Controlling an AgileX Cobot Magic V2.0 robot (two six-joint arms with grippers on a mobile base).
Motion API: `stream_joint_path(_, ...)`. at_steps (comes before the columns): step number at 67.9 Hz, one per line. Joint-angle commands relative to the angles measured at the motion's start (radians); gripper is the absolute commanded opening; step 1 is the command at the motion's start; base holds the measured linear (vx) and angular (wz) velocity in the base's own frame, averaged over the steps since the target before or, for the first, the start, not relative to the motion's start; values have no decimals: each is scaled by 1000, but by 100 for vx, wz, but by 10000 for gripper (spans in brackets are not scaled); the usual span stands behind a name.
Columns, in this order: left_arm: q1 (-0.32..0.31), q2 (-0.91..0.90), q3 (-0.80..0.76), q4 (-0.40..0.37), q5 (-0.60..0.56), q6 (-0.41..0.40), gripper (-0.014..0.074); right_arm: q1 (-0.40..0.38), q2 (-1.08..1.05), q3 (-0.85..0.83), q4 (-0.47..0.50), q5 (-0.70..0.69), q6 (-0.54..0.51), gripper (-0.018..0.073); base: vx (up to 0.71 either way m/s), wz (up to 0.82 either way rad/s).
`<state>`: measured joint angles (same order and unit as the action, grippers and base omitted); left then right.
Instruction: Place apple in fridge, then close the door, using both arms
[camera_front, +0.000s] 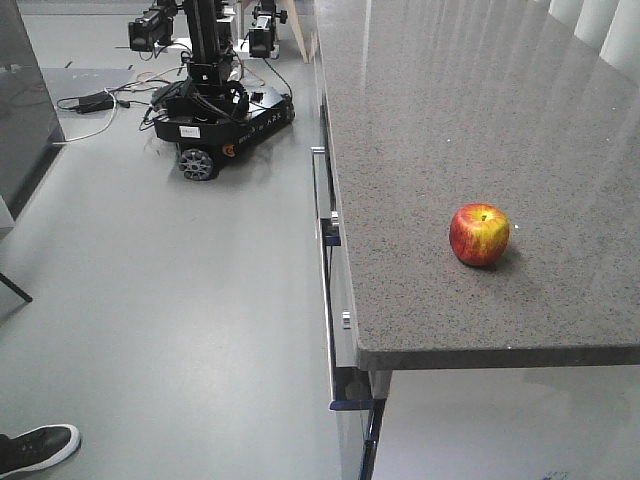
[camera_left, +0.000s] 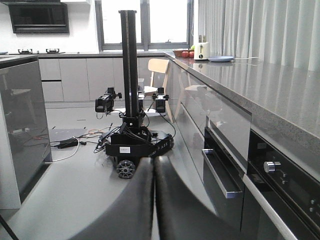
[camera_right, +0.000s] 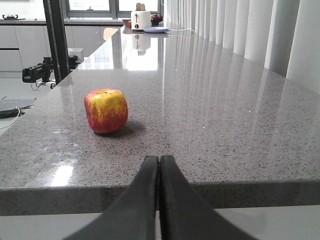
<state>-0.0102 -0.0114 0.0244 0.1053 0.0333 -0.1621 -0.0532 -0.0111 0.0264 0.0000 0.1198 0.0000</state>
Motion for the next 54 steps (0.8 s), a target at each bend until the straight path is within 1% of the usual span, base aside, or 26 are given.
stream_joint_path(1,-1,-16,29,-3,-77,-9,-6,-5,-10,0,0,-78,0,-2,0,0)
stream_joint_path(27,-1,-16,29,-3,-77,-9,-6,-5,-10,0,0,-78,0,-2,0,0)
stream_joint_path(33,-1,-16,29,-3,-77,-9,-6,-5,-10,0,0,-113,0,-2,0,0)
stream_joint_path(37,-1,-16,29,-3,-77,-9,-6,-5,-10,-12,21,-146,18,-2,0,0)
stream_joint_path(45,-1,-16,29,-3,-77,-9,-6,-5,2,-97,32,-134,22,-2,0,0)
stream_joint_path(54,-1,-16,29,-3,-77,-9,-6,-5,61,-263,31,-31,-6,-2,0,0)
